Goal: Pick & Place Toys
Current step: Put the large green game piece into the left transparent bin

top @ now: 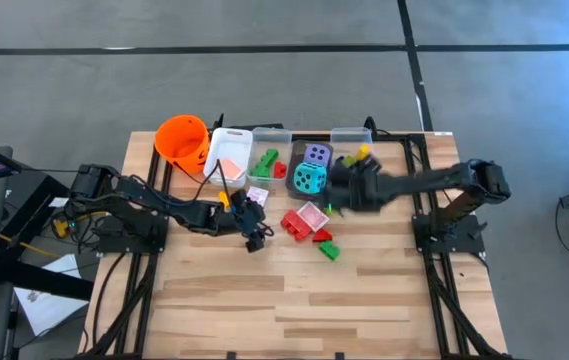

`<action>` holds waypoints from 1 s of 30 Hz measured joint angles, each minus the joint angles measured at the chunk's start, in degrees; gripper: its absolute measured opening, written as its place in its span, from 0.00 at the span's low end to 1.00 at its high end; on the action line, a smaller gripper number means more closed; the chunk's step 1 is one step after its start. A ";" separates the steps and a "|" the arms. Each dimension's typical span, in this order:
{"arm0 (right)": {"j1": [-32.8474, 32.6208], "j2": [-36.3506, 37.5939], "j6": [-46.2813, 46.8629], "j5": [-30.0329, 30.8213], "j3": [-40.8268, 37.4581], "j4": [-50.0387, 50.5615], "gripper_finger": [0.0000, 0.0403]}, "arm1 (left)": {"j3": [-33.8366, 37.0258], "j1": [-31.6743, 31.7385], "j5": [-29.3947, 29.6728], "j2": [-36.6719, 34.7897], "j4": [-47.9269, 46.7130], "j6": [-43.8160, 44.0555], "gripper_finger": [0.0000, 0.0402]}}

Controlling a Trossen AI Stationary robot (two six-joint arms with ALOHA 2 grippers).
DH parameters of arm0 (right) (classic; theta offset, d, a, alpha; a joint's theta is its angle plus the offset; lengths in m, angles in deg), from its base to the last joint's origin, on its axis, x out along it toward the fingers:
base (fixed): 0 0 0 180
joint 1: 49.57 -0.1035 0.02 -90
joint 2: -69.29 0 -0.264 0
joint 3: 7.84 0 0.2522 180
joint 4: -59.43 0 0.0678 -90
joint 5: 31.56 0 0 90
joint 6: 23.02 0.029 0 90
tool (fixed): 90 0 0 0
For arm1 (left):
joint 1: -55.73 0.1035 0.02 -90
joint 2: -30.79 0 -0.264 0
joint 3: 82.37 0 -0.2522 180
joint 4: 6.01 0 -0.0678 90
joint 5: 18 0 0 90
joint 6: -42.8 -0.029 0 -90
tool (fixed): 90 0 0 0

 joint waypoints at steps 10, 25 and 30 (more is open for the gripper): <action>-32.52 -0.09 26.47 8.39 -4.70 -2.38 0.55 | 9.59 -0.61 -3.96 0.02 15.94 0.06 0.71; -43.62 -13.89 39.43 18.00 -24.78 -49.79 0.54 | 12.06 -0.71 -17.41 0.02 39.37 0.08 0.71; -40.57 -18.64 38.95 14.87 -23.12 -50.32 0.54 | 12.05 -0.72 -17.63 0.02 39.24 0.08 0.71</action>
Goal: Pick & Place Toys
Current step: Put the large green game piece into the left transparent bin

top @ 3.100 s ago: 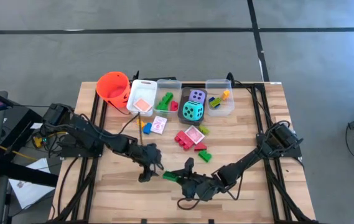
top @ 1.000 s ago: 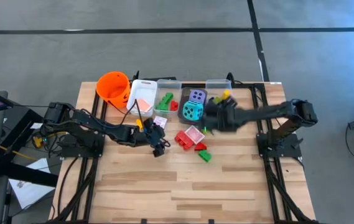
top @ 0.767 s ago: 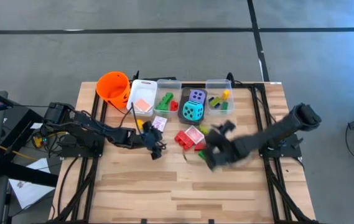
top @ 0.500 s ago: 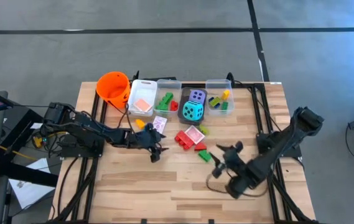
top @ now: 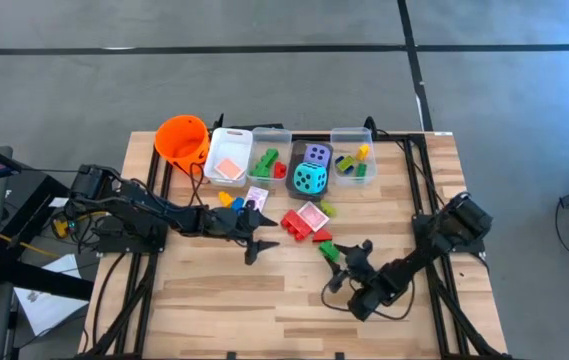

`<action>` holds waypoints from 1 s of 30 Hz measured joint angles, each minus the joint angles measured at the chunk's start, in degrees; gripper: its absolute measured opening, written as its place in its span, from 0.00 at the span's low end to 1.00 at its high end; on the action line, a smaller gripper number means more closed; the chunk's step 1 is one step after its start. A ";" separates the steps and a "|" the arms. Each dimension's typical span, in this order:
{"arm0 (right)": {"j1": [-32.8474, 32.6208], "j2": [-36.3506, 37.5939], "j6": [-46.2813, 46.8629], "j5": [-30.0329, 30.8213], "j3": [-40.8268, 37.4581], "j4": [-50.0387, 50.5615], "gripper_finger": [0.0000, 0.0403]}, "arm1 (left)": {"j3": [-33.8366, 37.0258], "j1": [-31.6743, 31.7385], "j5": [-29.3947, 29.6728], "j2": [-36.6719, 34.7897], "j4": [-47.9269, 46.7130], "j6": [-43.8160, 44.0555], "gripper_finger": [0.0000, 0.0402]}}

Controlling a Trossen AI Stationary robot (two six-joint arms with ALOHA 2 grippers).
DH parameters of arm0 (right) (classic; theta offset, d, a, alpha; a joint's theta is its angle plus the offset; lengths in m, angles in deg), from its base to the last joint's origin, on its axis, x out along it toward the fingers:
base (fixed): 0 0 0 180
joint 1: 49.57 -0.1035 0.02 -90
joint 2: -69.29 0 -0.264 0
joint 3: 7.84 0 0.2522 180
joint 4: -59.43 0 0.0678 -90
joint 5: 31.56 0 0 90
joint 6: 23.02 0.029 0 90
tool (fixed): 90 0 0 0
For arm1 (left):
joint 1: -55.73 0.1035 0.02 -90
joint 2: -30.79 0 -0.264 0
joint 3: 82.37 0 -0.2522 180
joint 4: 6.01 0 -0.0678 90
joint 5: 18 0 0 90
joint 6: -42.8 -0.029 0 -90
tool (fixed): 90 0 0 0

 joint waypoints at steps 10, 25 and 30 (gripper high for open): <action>2.55 -1.08 -0.20 -4.94 0.23 -0.01 0.54 | 0.00 0.00 -0.02 0.00 -0.25 -0.02 0.71; 5.28 -0.69 -1.35 -12.16 0.36 0.64 0.54 | 0.00 0.00 -0.02 0.00 -0.32 0.00 0.71; 5.54 -0.76 -4.51 -13.07 0.36 -0.41 0.54 | 0.00 0.00 -0.02 0.00 -0.34 -0.02 0.71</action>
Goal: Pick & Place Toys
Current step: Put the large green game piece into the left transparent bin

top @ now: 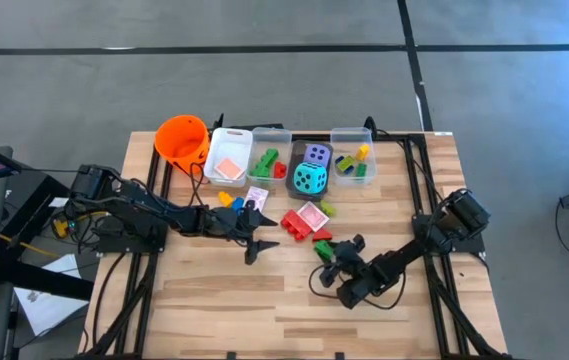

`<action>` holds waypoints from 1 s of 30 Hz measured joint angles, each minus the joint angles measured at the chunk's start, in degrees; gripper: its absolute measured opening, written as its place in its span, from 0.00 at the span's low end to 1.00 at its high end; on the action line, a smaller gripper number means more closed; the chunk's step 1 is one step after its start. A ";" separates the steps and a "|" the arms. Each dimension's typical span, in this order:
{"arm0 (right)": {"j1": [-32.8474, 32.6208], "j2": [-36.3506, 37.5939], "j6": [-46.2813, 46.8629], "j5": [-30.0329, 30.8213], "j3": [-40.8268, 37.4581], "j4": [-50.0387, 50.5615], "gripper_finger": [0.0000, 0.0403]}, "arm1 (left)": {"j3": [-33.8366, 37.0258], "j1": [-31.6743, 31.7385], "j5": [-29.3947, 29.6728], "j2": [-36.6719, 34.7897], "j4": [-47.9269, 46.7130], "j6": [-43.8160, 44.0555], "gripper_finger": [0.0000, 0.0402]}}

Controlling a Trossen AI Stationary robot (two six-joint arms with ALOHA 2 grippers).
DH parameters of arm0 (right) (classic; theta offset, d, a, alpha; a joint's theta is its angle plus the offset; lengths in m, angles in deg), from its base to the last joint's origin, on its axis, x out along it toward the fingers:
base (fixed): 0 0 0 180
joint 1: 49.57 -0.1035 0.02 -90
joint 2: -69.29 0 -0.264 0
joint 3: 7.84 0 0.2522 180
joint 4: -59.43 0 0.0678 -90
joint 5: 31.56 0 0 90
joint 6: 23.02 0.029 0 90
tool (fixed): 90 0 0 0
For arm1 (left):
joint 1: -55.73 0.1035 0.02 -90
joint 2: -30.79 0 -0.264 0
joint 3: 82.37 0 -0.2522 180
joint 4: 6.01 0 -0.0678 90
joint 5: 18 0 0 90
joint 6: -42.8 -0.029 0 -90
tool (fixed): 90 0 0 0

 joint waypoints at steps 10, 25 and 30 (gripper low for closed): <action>0.37 -0.36 -8.73 -3.78 3.95 0.63 0.36 | 0.00 0.00 0.00 0.00 -0.07 0.00 0.71; 0.08 -0.76 -17.37 -0.72 9.92 1.41 0.15 | 0.00 0.00 0.00 0.00 -1.40 -0.29 0.71; -0.55 -0.47 -18.63 5.47 15.63 12.44 0.00 | 0.00 0.13 0.00 0.00 -1.95 -0.33 0.71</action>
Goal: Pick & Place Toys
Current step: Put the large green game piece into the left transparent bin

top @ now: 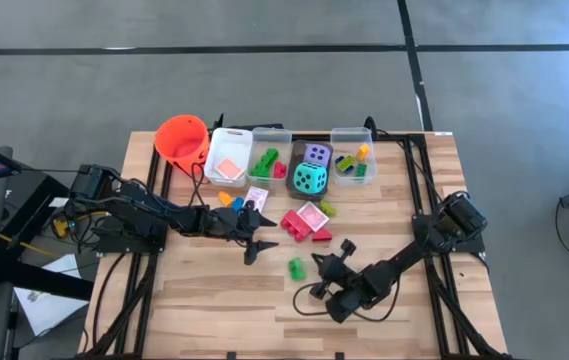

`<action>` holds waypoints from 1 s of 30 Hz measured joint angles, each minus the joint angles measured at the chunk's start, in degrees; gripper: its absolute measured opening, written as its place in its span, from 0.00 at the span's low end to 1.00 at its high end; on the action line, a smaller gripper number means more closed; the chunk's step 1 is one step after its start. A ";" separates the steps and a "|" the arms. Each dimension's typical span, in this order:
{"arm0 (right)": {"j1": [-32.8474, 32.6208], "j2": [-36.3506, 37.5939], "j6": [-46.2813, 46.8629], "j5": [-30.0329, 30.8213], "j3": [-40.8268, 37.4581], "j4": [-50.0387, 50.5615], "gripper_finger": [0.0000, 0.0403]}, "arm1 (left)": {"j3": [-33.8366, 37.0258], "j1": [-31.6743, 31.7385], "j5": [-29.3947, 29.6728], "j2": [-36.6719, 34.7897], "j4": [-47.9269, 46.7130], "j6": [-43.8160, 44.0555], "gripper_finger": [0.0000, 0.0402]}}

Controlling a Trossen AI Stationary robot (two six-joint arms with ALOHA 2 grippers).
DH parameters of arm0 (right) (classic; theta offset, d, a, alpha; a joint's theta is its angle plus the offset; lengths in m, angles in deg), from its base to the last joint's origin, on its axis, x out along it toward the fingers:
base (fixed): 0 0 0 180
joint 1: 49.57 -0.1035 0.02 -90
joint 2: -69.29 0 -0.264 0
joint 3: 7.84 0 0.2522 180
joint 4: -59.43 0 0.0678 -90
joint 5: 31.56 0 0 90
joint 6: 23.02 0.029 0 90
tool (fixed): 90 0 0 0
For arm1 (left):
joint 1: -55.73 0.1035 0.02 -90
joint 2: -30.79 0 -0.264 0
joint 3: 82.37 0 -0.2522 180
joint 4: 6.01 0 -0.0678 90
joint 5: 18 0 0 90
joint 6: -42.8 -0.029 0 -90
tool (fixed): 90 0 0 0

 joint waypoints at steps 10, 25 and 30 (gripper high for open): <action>2.78 1.97 12.92 2.84 11.92 29.94 0.02 | -0.02 -0.06 -1.09 0.00 -1.80 -0.17 0.71; 1.85 1.97 12.48 -2.92 11.60 24.94 0.30 | -0.04 -9.18 1.31 0.53 -3.66 -11.98 0.71; 2.09 1.97 11.86 -2.92 11.60 24.59 0.40 | -0.04 -11.61 3.19 5.36 2.74 -9.33 0.71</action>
